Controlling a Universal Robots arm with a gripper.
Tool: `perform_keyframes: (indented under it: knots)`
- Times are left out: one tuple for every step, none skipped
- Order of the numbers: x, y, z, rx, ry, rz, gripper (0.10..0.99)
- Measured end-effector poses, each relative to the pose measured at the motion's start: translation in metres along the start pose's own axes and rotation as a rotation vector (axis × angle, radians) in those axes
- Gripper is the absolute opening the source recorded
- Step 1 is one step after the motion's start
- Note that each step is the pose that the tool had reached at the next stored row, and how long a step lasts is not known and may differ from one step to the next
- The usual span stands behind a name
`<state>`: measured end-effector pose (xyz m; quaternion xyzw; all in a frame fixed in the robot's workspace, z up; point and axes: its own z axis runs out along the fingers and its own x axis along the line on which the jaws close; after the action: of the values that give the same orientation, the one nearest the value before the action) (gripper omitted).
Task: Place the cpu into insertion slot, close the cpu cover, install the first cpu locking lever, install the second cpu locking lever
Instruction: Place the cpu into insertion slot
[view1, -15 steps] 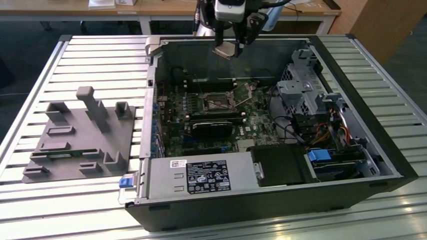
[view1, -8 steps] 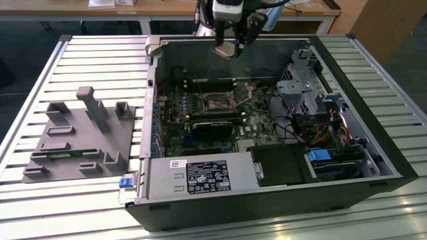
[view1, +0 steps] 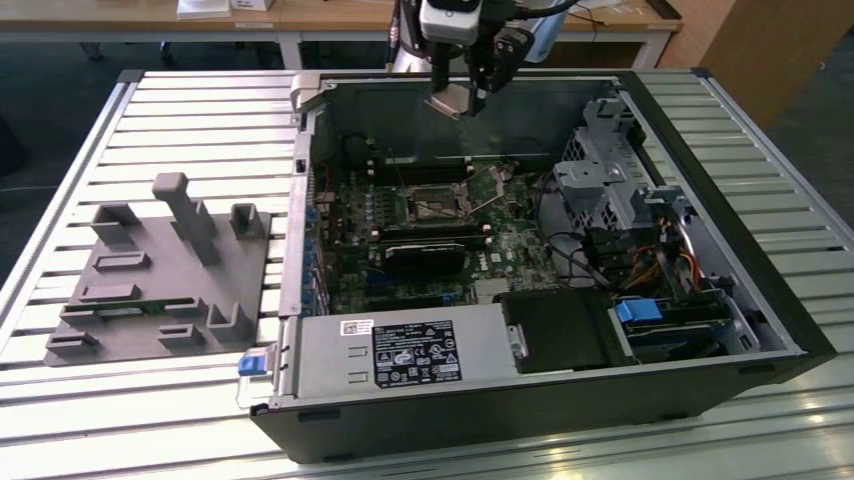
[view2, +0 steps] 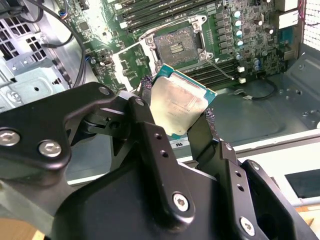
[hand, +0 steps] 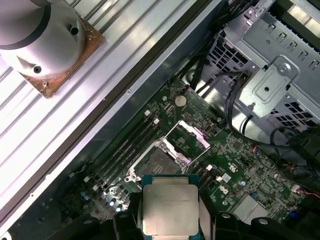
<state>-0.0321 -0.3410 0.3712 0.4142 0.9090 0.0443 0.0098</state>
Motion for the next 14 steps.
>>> perform_keyframes:
  knots:
    - [0.0,0.0,0.0005,0.0,-0.0009,0.006,0.537]
    - [0.0,0.0,0.001,0.0,-0.0016,0.01,0.537]
    - [0.0,0.0,0.0015,0.001,-0.0021,0.014,0.537]
    - [0.0,-0.0001,0.002,0.001,-0.0027,0.017,0.537]
    - [0.0,-0.0001,0.0025,0.001,-0.0037,0.018,0.537]
    - [0.0,-0.0002,0.0032,0.003,-0.0052,0.018,0.537]
    - [0.0,-0.0003,0.0042,0.004,-0.0067,0.018,0.537]
    - [0.0,-0.0004,0.0054,0.005,-0.008,0.018,0.537]
    - [-0.0001,-0.0005,0.0064,0.006,-0.0094,0.018,0.537]
    - [-0.0001,-0.0005,0.0069,0.006,-0.0096,0.018,0.537]
    - [-0.0001,-0.0005,0.0073,0.006,-0.0098,0.019,0.537]
    - [-0.0001,-0.0006,0.0076,0.006,-0.0102,0.024,0.537]
    - [-0.0001,-0.0006,0.0079,0.006,-0.0109,0.032,0.537]
    - [-0.0001,-0.0006,0.0082,0.006,-0.0117,0.041,0.537]
